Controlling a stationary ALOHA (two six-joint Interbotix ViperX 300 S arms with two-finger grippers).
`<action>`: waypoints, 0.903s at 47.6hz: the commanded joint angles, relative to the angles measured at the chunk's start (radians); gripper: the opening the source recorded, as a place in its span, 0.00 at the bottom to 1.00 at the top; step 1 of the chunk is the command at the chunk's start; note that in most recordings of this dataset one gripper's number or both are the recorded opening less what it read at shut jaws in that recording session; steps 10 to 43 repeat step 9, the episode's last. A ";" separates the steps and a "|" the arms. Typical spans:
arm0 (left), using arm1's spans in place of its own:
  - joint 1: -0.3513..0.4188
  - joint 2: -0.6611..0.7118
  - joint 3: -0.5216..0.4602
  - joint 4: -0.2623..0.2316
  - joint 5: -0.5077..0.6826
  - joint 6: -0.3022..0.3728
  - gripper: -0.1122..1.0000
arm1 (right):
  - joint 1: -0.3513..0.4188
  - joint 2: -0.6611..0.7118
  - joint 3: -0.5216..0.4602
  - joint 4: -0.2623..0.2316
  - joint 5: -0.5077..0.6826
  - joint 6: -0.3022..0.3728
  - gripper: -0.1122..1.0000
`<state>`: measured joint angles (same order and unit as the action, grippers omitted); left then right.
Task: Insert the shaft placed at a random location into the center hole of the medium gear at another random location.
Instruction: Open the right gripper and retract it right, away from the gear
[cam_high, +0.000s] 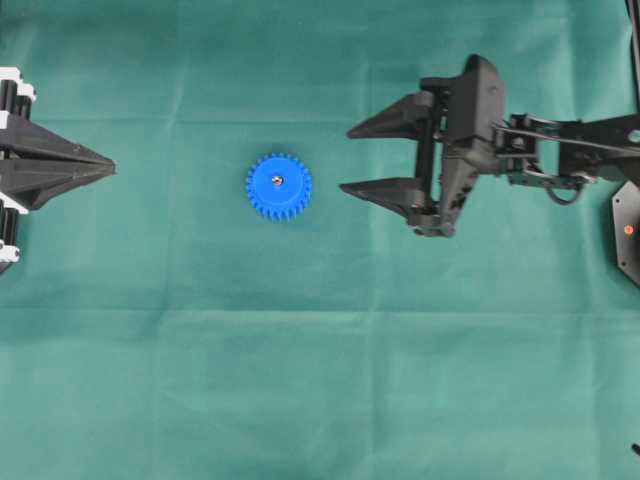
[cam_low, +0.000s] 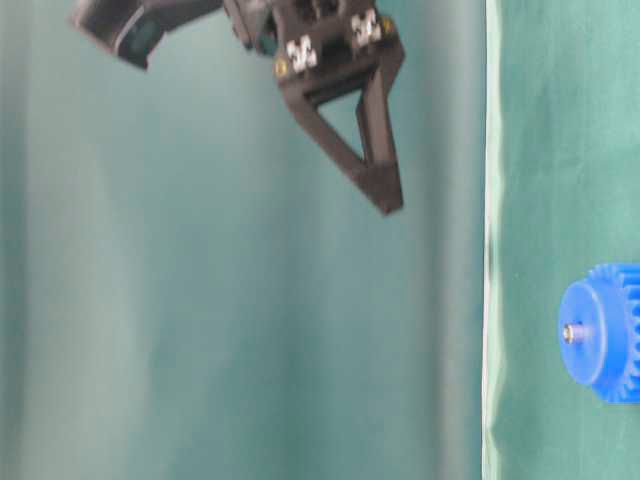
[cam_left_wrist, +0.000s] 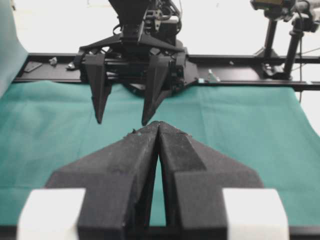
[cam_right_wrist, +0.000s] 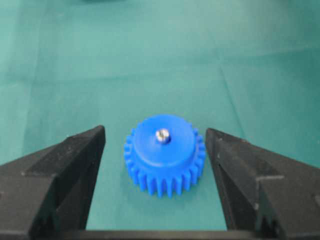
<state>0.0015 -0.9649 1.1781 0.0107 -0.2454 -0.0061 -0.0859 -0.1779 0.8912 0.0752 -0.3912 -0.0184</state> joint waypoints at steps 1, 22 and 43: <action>0.002 0.003 -0.021 0.003 -0.005 0.000 0.10 | 0.003 -0.055 0.018 0.000 -0.002 0.000 0.82; 0.003 0.003 -0.021 0.003 -0.005 0.000 0.10 | 0.003 -0.107 0.064 0.000 -0.002 0.000 0.82; 0.003 0.003 -0.021 0.003 -0.005 0.000 0.10 | 0.003 -0.107 0.064 0.000 -0.002 0.000 0.82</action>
